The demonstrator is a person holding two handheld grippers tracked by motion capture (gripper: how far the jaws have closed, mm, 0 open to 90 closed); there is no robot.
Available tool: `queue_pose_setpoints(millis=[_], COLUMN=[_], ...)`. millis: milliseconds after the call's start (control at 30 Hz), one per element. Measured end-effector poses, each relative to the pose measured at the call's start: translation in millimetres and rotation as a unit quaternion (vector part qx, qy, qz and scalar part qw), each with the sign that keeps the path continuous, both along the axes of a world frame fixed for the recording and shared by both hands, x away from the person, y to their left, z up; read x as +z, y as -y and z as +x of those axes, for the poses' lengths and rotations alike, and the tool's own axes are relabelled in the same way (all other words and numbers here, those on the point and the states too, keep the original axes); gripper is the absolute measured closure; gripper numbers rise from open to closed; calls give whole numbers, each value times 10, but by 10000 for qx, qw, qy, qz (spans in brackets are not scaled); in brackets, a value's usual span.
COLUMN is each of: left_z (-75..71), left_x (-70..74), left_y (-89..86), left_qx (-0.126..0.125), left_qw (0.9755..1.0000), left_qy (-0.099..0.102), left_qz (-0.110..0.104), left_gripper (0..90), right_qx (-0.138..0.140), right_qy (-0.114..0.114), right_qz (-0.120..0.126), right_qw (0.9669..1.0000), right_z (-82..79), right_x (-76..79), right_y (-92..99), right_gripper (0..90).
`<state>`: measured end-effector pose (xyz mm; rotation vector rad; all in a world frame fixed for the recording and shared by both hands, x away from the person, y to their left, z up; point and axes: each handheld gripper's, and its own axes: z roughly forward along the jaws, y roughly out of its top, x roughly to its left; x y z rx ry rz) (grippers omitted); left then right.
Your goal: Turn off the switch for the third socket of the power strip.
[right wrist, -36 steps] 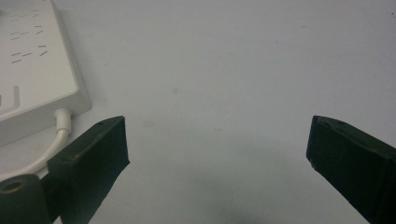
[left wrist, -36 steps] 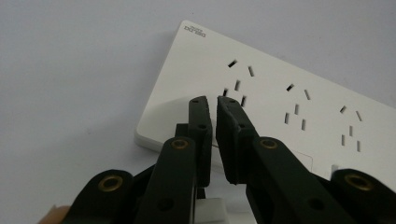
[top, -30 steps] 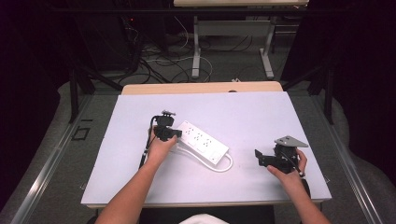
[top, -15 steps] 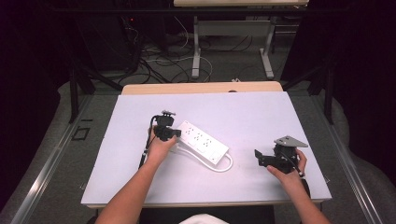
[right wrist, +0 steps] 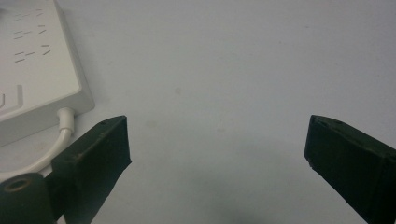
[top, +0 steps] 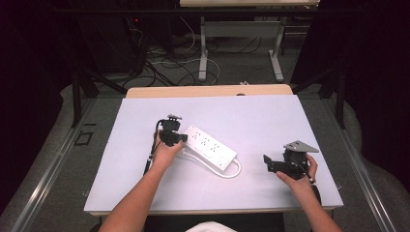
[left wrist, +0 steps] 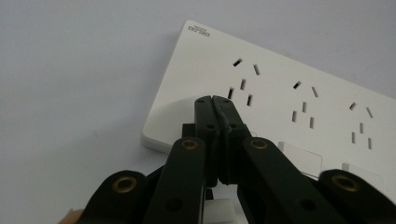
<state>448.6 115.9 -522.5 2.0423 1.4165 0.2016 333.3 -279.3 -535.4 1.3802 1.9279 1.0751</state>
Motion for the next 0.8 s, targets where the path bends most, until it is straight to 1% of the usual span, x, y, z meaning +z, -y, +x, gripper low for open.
queue_pose_setpoints(millis=[233,267,300,467,500,533,633,800], left_z=[7,7,11,12,11,12,13,16], left_x=[-7,-9,-9,-23,-23,-24,-25,-24], left_y=[3,4,-3,5,5,3,2,-4], left_qx=[-7,-2,-48,-24,-25,-25,-9,-36], left_qw=[10000,10000,10000,10000,10000,10000,10000,10000], left_qy=[14,17,19,4,6,8,-3,8], left_qz=[-16,-11,37,49,57,45,32,56], left_gripper=[900,900,900,900,900,900,900,900], right_qx=[-35,-28,-26,-5,-23,0,5,-22], right_qy=[9,12,13,-2,38,8,10,8], right_qz=[22,16,13,1,-9,-12,-19,15], right_qw=[10000,10000,10000,10000,10000,10000,10000,10000], right_z=[-1,-1,-1,-3,0,-1,1,-1], right_x=[-1,-1,-1,2,-1,3,0,0], right_y=[-10,-8,-7,-4,-4,0,3,-6], right_gripper=[64,64,64,64,64,64,64,64])
